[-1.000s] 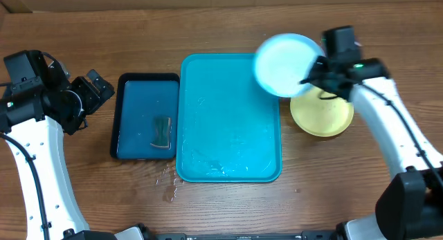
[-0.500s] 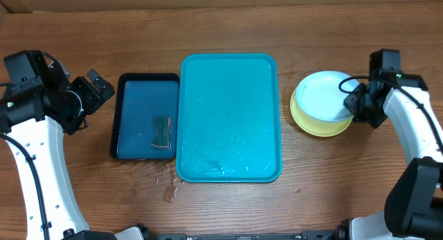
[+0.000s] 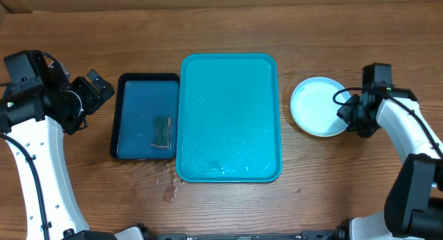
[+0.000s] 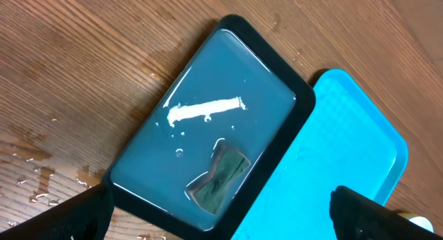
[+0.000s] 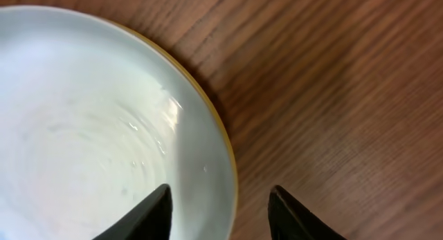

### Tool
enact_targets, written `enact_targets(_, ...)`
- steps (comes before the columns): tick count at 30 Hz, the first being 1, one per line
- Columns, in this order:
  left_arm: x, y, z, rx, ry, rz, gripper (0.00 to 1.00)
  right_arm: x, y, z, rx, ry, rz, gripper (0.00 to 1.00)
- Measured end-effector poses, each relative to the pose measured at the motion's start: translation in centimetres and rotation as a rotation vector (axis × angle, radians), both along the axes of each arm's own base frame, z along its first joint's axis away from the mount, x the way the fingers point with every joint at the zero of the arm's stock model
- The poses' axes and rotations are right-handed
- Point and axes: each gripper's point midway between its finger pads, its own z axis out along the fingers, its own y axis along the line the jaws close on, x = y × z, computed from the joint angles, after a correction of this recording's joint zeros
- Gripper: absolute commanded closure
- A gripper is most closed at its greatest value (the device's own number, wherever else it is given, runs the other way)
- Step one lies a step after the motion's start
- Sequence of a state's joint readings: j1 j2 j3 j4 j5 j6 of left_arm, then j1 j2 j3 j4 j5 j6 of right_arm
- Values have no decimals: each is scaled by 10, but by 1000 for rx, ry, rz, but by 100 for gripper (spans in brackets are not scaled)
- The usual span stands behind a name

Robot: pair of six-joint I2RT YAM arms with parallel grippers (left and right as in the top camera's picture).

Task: Clean dirty plates on tray and stack at the side
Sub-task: 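Adjust the plate on the stack and open the right gripper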

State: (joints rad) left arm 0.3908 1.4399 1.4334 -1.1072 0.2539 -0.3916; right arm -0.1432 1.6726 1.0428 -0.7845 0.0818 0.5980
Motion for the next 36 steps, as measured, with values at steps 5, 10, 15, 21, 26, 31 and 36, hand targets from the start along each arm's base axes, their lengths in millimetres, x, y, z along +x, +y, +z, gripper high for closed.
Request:
enact_targets(5, 0, 0, 0, 0, 0, 0, 0, 2, 4, -10, 13, -25, 40, 56)
enact_targets(10, 0, 0, 0, 0, 0, 0, 0, 0, 17, -18, 69, -36, 101, 52)
enact_targets(15, 0, 0, 0, 0, 0, 0, 0, -7, 32, -24, 150, -27, 131, 47)
enact_targets(21, 0, 0, 0, 0, 0, 0, 0, -23, 47, -36, 212, 5, 154, 47)
enact_targets(26, 0, 0, 0, 0, 0, 0, 0, -21, 59, -36, 235, -21, 187, 51)
enact_targets(31, 0, 0, 0, 0, 0, 0, 0, -23, 75, -36, 253, -16, 230, 51)
enact_targets(36, 0, 0, 0, 0, 0, 0, 0, -25, 95, -35, 262, -10, 294, 51)
